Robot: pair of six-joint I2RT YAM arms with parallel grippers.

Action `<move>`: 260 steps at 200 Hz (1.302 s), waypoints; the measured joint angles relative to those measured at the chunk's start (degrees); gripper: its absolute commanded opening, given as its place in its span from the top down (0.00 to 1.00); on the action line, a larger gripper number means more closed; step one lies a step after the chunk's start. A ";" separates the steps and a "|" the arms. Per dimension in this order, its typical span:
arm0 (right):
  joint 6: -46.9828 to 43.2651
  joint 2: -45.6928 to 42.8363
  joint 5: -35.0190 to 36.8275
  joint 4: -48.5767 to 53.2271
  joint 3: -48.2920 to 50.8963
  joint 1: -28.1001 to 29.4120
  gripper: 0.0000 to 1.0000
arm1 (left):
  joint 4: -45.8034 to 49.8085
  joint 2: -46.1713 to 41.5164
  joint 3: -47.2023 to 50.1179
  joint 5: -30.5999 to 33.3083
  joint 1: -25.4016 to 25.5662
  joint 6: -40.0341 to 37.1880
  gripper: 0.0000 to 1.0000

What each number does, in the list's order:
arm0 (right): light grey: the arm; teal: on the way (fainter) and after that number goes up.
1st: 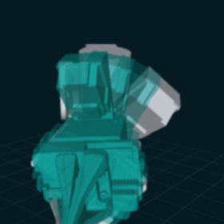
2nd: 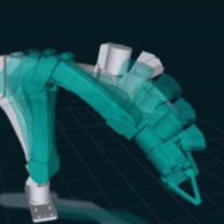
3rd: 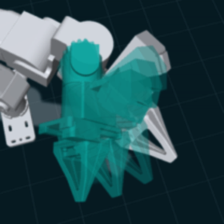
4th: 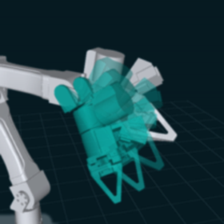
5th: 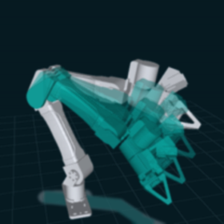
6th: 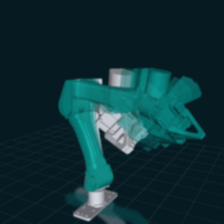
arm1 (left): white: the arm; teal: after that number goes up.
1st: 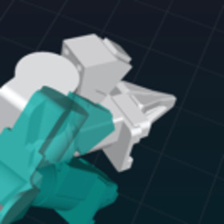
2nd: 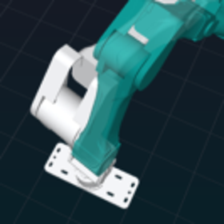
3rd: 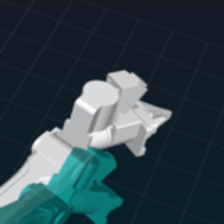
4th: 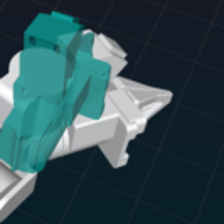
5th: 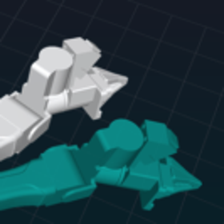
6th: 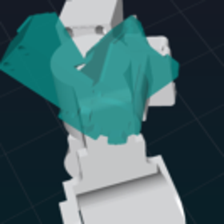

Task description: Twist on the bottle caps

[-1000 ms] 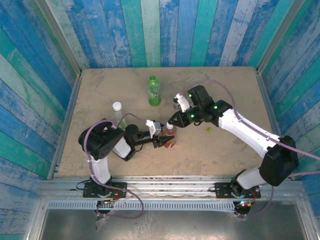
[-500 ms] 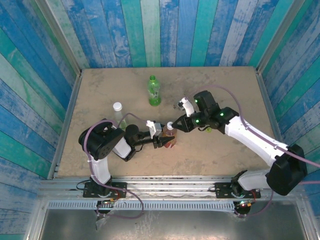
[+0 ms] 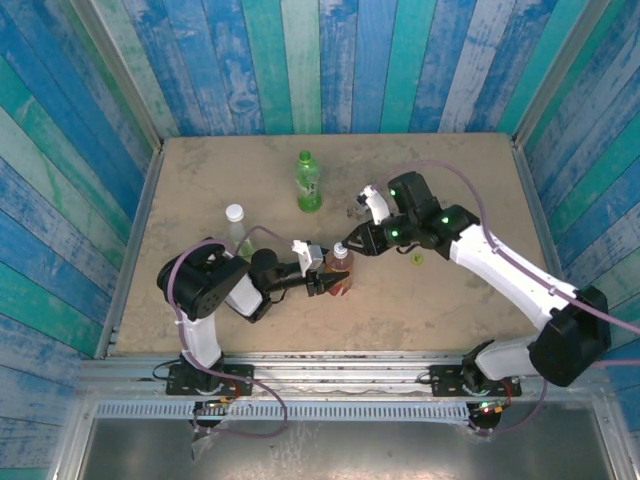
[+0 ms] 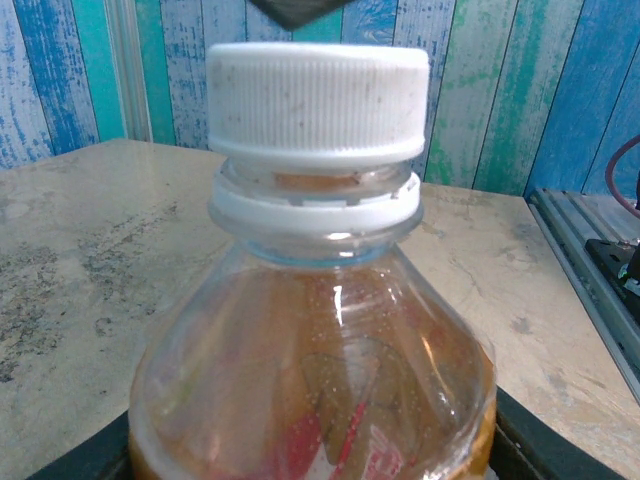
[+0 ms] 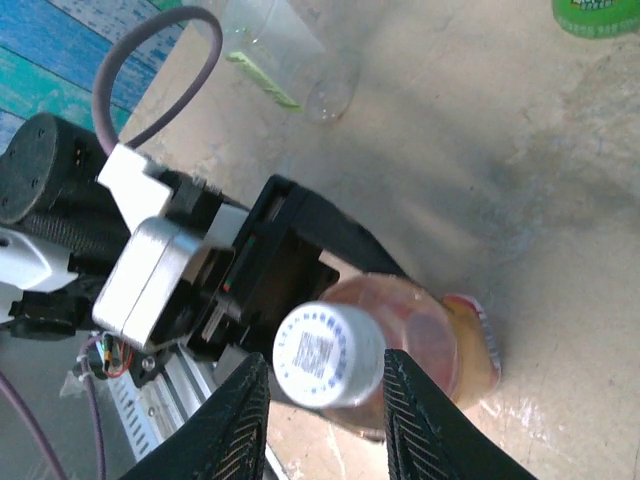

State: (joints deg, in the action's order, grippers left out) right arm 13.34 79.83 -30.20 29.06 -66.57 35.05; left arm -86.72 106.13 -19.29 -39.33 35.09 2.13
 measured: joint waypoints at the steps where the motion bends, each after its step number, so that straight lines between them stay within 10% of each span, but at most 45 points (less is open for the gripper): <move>1: -0.07 0.17 -0.04 0.00 -0.11 0.00 0.69 | 0.00 0.00 0.00 0.00 0.00 0.00 0.46; 64: -2.03 5.42 -4.70 -0.20 -1.97 -0.37 0.84 | 0.15 0.00 -0.09 -0.02 0.00 -0.04 0.48; 194: -1.40 -3.23 -5.95 0.24 4.96 -1.53 0.66 | 0.31 0.00 -0.20 0.44 0.04 -0.55 0.47; 260: -4.37 6.67 -8.63 0.42 -2.12 -2.29 0.79 | 0.50 0.00 -0.28 0.44 0.00 -0.46 0.47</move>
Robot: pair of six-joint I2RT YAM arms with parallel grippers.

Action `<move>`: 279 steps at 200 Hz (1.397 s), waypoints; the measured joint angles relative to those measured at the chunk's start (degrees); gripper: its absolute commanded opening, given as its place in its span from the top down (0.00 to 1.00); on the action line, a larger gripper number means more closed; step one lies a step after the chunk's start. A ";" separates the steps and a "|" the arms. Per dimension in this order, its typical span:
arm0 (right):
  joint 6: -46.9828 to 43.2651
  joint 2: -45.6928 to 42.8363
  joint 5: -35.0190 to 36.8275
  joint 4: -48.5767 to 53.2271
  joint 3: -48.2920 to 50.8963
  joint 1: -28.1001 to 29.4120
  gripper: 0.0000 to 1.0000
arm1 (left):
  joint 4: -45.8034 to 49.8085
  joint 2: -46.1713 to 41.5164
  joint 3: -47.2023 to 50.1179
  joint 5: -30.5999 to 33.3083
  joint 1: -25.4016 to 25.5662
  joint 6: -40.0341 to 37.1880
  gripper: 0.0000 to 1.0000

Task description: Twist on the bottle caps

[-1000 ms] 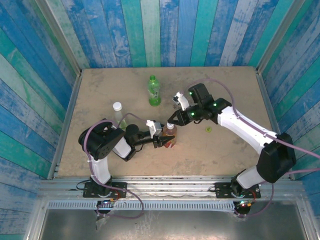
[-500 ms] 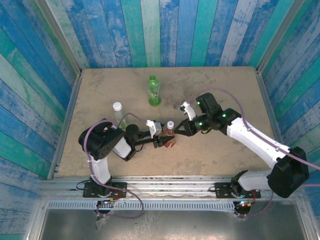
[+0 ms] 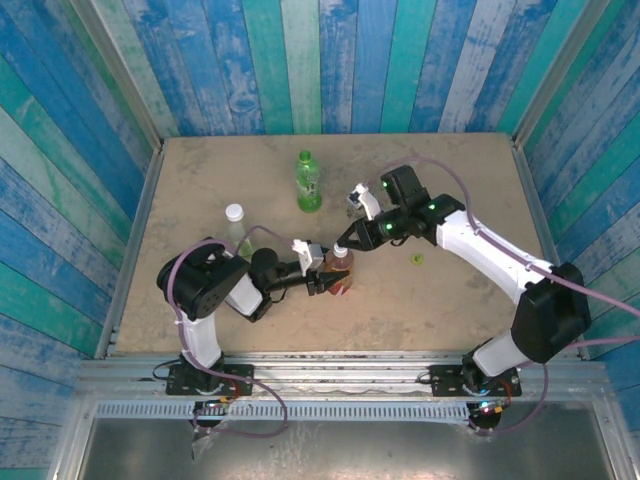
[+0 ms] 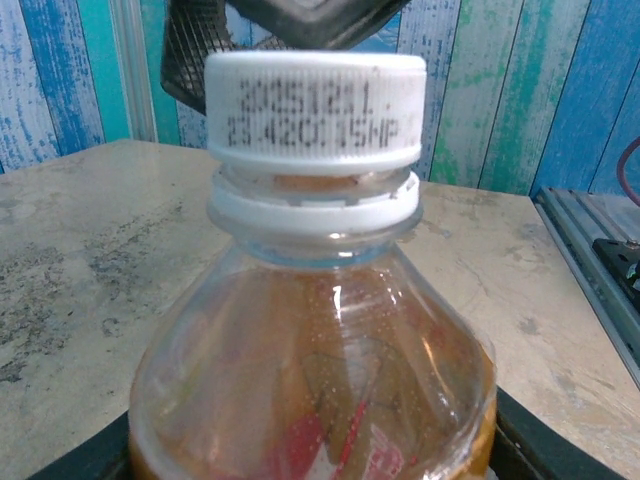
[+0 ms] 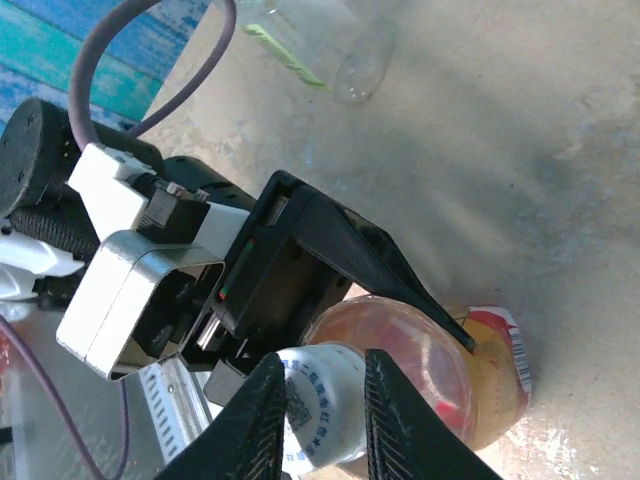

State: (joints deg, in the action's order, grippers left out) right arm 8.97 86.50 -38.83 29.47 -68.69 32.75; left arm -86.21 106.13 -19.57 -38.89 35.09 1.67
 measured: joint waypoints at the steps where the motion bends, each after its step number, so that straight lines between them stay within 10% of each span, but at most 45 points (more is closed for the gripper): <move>1: -0.13 0.00 -0.11 0.04 0.00 0.00 0.79 | 0.00 0.00 0.00 0.00 0.00 0.00 0.47; 103: 0.74 -9.70 -0.15 -1.36 9.25 2.05 0.75 | 0.15 -0.02 -0.11 -1.09 -0.02 -1.33 0.47; 145: -1.90 -10.99 0.42 2.01 7.37 3.52 0.54 | 1.62 -0.87 -0.09 -0.50 0.00 -1.27 0.47; 279: -51.56 -15.58 25.53 18.29 -5.09 19.28 0.35 | 46.16 -36.61 1.33 12.72 4.28 -27.04 0.47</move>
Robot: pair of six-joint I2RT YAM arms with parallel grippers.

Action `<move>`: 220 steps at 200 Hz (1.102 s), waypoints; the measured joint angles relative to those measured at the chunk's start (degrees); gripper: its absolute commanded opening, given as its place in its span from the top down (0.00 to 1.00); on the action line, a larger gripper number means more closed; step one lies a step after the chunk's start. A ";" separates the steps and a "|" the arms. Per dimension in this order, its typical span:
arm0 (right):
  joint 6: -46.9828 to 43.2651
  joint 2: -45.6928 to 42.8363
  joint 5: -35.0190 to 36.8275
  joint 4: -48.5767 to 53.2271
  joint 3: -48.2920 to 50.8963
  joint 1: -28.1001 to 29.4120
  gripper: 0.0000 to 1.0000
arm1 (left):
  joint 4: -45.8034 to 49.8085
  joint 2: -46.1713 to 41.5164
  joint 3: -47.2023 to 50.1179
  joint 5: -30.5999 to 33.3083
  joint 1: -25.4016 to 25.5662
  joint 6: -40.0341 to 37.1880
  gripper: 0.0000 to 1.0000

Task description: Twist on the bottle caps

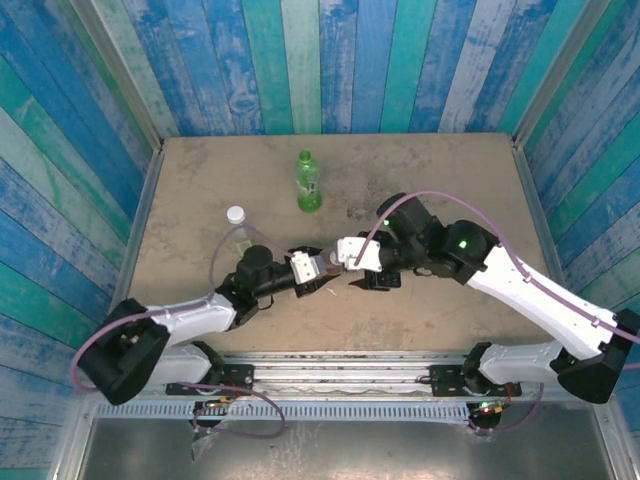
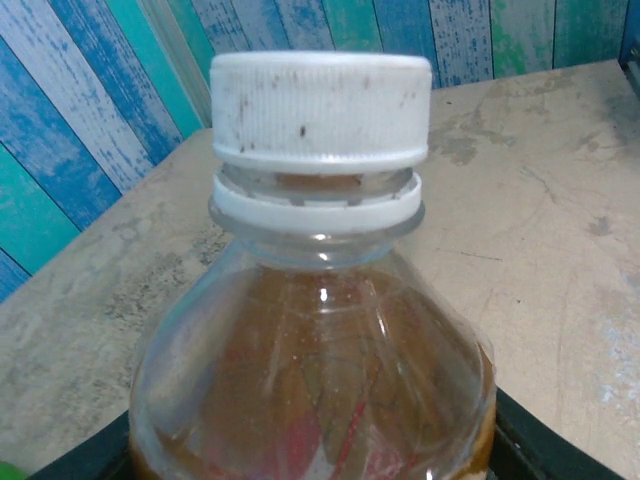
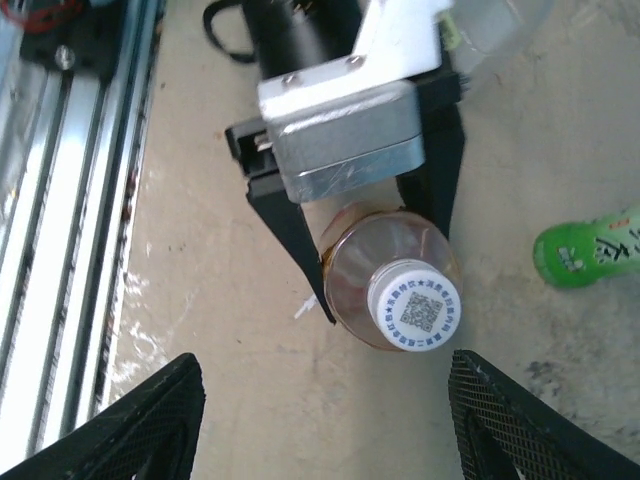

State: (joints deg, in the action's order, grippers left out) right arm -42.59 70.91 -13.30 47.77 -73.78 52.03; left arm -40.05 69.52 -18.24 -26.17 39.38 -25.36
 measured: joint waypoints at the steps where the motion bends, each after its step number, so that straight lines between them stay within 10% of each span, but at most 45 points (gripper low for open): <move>1: -0.37 0.15 0.33 0.11 -0.09 0.22 0.35 | 0.28 -0.33 0.04 0.04 0.00 -0.17 0.47; 220: -2.67 11.65 7.76 0.42 -6.56 3.72 0.83 | 8.31 -9.18 1.92 3.63 0.61 -5.31 0.48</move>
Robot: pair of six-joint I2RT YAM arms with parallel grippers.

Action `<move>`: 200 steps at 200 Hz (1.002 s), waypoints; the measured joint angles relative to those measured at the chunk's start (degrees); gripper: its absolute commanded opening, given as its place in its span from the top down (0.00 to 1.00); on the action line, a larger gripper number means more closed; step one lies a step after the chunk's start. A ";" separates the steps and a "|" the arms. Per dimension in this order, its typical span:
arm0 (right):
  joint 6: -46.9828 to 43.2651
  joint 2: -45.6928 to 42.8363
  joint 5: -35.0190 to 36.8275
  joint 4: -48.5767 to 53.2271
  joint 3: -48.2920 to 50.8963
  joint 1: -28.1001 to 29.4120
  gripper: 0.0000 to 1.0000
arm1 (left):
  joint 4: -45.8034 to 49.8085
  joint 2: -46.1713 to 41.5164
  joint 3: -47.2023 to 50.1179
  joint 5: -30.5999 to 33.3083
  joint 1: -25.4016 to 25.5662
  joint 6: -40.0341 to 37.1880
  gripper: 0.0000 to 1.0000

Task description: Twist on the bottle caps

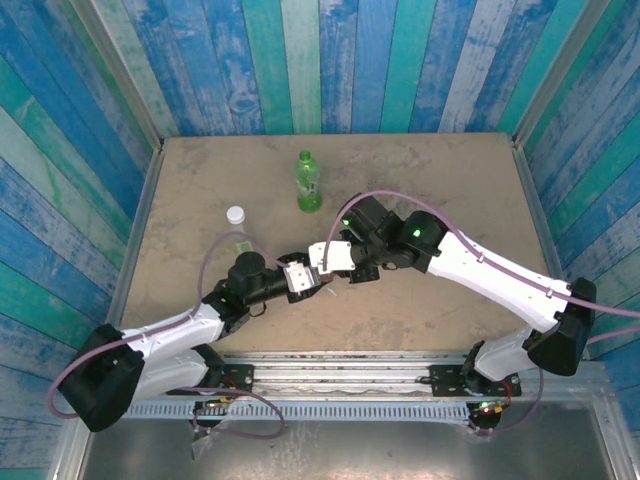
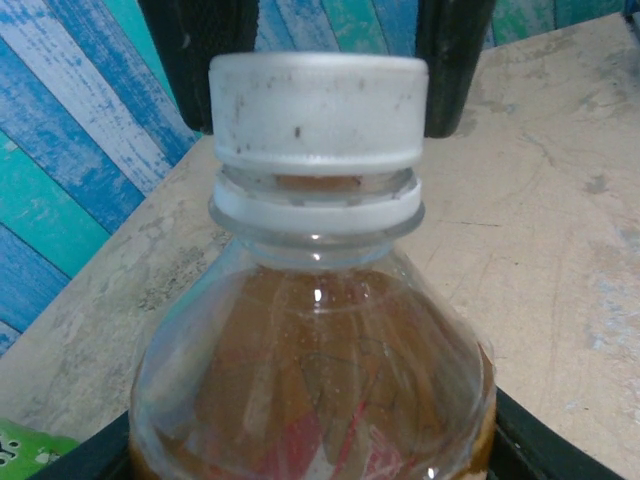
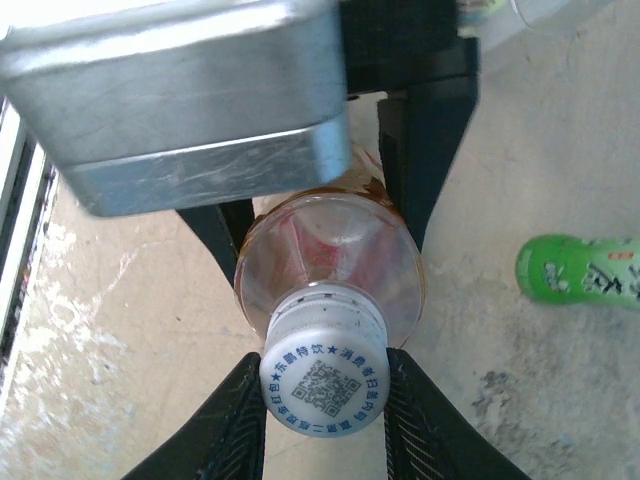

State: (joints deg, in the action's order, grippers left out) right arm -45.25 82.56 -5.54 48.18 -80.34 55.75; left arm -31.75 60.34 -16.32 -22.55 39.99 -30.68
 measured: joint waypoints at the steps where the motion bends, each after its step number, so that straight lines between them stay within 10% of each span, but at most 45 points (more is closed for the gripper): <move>1: 0.39 -0.02 0.02 -0.04 0.02 0.00 0.83 | -0.04 0.00 0.02 0.02 0.00 0.02 0.48; 48: 31.43 -0.87 2.67 -8.00 2.99 -0.66 0.88 | -4.24 1.55 0.07 6.75 -0.09 0.00 0.48; 99: 57.81 -1.31 2.56 -12.33 6.75 -1.40 0.66 | -5.18 4.00 0.04 9.20 -0.13 -0.66 0.48; 143: 40.79 -8.22 1.05 -13.31 11.02 -1.01 0.39 | -5.18 2.62 0.17 10.16 0.13 -0.68 0.48; 200: 2.78 -12.96 -0.44 -11.54 10.80 -0.11 0.36 | 0.26 -2.60 0.33 9.81 0.13 -1.68 0.49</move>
State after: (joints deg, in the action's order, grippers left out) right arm -42.48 69.60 -5.98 36.64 -69.54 55.64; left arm -31.48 57.74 -15.99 -12.73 40.12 -32.36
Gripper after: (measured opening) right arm 0.646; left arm 0.583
